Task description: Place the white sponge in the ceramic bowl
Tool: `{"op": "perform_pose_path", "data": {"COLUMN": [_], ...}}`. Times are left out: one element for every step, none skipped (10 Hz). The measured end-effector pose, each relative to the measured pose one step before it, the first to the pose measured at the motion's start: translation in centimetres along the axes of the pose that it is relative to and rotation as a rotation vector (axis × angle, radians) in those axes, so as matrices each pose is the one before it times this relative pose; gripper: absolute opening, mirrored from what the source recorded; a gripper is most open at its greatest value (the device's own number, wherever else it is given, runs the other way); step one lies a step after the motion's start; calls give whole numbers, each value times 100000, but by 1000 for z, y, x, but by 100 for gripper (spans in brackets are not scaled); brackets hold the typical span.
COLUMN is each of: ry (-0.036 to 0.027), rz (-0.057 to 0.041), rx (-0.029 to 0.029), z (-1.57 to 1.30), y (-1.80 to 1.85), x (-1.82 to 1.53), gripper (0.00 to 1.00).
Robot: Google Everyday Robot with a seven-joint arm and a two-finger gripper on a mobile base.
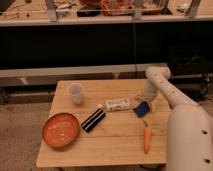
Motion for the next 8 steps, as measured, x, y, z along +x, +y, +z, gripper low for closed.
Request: {"op": "perform_pose_path", "data": {"ry": [375, 256, -120, -215, -345, -276, -140, -44], "rz": [-378, -100, 41, -115, -225, -160, -271, -252], "rx": [475, 173, -342, -314, -578, -576, -526, -376], "z": [-515, -558, -81, -63, 16, 94, 100, 66], "y": [12, 200, 90, -12, -51, -44, -54, -47], "x": [-323, -289, -186, -140, -161, -90, -55, -38], "gripper": [80, 80, 80, 80, 77, 69, 61, 59]}}
